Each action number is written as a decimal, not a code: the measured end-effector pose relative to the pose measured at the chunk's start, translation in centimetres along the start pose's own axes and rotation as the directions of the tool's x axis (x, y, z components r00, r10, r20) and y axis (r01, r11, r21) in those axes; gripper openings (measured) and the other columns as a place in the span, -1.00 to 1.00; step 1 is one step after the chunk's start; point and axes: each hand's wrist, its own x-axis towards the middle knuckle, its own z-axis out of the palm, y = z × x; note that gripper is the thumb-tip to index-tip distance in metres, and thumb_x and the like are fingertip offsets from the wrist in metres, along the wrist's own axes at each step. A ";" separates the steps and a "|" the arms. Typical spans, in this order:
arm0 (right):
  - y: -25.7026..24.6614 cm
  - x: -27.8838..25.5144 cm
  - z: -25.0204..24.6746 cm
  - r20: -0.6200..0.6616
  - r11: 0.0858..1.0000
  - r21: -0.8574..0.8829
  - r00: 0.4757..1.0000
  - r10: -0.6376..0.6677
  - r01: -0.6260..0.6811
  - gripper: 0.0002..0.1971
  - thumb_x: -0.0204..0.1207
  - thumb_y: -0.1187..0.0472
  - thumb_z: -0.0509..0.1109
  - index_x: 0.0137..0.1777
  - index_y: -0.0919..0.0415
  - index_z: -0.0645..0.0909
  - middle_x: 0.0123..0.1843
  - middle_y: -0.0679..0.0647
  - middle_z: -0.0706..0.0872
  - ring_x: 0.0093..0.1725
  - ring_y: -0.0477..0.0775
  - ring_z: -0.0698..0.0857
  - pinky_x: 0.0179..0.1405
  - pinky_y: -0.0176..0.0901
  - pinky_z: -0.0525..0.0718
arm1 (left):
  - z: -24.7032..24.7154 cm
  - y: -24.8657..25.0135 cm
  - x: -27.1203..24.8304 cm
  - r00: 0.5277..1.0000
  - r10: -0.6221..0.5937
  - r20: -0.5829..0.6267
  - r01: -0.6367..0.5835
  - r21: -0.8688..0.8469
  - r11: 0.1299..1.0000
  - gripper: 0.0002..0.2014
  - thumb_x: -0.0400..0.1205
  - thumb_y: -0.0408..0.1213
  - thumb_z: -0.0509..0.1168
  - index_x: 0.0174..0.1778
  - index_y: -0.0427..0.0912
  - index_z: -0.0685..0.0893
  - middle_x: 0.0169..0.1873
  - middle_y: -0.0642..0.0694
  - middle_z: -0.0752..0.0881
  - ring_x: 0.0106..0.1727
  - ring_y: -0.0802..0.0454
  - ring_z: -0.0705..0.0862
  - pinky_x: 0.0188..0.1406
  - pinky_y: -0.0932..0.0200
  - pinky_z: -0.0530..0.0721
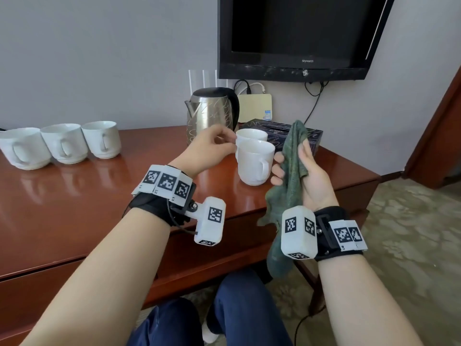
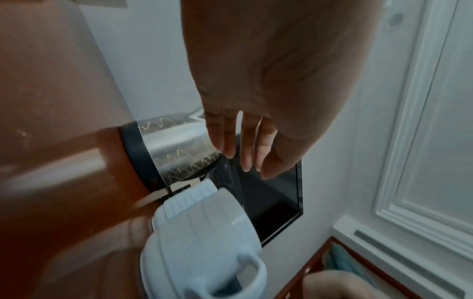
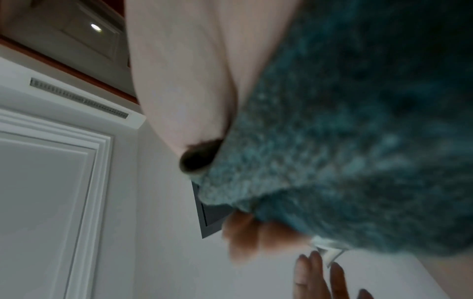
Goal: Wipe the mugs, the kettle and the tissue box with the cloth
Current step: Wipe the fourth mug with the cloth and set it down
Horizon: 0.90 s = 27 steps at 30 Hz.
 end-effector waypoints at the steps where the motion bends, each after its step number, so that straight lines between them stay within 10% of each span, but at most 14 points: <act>1: -0.1 0.0 -0.4 0.000 0.999 -0.028 1.000 0.025 -0.025 -0.81 0.68 0.08 0.09 0.16 0.06 0.48 -0.36 0.08 0.51 -0.56 -0.07 0.43 -0.63 -0.30 0.42 | 0.7 0.0 0.1 0.999 0.039 0.017 -0.040 0.051 0.998 -0.84 0.61 -0.42 0.39 0.08 -0.19 0.66 -0.11 0.00 0.63 -0.17 0.13 0.55 -0.31 0.53 0.50; 5: 0.0 0.3 -2.3 -0.112 0.995 -0.064 0.991 0.069 -0.076 -0.77 0.75 0.18 0.02 0.24 -0.09 0.44 -0.47 0.00 0.30 -0.69 -0.15 0.23 -0.79 -0.38 0.19 | 3.3 0.5 0.7 0.971 0.239 0.021 -0.231 0.348 0.909 -0.76 0.59 -0.20 0.43 0.10 -0.24 0.69 0.05 -0.08 0.60 0.17 -0.06 0.56 0.14 0.17 0.48; 8: 0.2 0.3 -3.1 -0.190 0.993 -0.045 0.977 0.100 -0.111 -0.74 0.77 0.20 -0.01 0.29 -0.09 0.43 -0.50 -0.01 0.29 -0.71 -0.16 0.21 -0.80 -0.40 0.15 | 4.7 1.8 1.0 0.958 0.168 0.231 -0.272 0.563 0.780 -0.49 0.58 0.06 0.42 0.31 -0.23 0.64 0.22 -0.11 0.66 0.32 -0.09 0.56 0.29 0.10 0.49; 13: 0.4 0.2 -3.3 -0.211 0.987 -0.068 0.969 0.131 -0.148 -0.78 0.78 0.21 0.00 0.11 -0.03 0.47 -0.52 -0.02 0.28 -0.73 -0.17 0.20 -0.80 -0.41 0.12 | 5.9 2.8 2.1 0.919 0.004 0.395 -0.324 0.746 0.581 -0.52 0.51 0.17 0.44 -0.04 -0.15 0.46 -0.29 0.06 0.49 -0.08 -0.05 0.54 -0.16 0.10 0.43; 18: 0.4 0.5 -3.3 -0.222 0.989 -0.047 0.966 0.129 -0.143 -0.77 0.78 0.22 0.00 0.18 -0.04 0.46 -0.52 0.00 0.30 -0.73 -0.16 0.21 -0.81 -0.40 0.15 | 5.9 2.7 2.6 0.904 -0.043 0.425 -0.298 0.700 0.649 -0.55 0.48 0.05 0.52 -0.30 -0.07 0.35 -0.35 0.05 0.46 -0.27 0.02 0.48 -0.24 0.11 0.40; 27: 1.4 1.4 -2.5 -0.174 0.993 -0.049 0.980 0.100 -0.110 -0.57 0.78 0.23 -0.02 0.63 -0.01 0.23 -0.54 0.00 0.34 -0.73 -0.15 0.24 -0.78 -0.41 0.19 | 1.3 0.1 2.3 0.894 0.015 0.448 -0.337 0.649 0.683 -0.31 0.47 -0.18 0.58 0.51 -0.20 0.52 0.35 -0.12 0.49 0.37 -0.05 0.43 0.20 0.20 0.39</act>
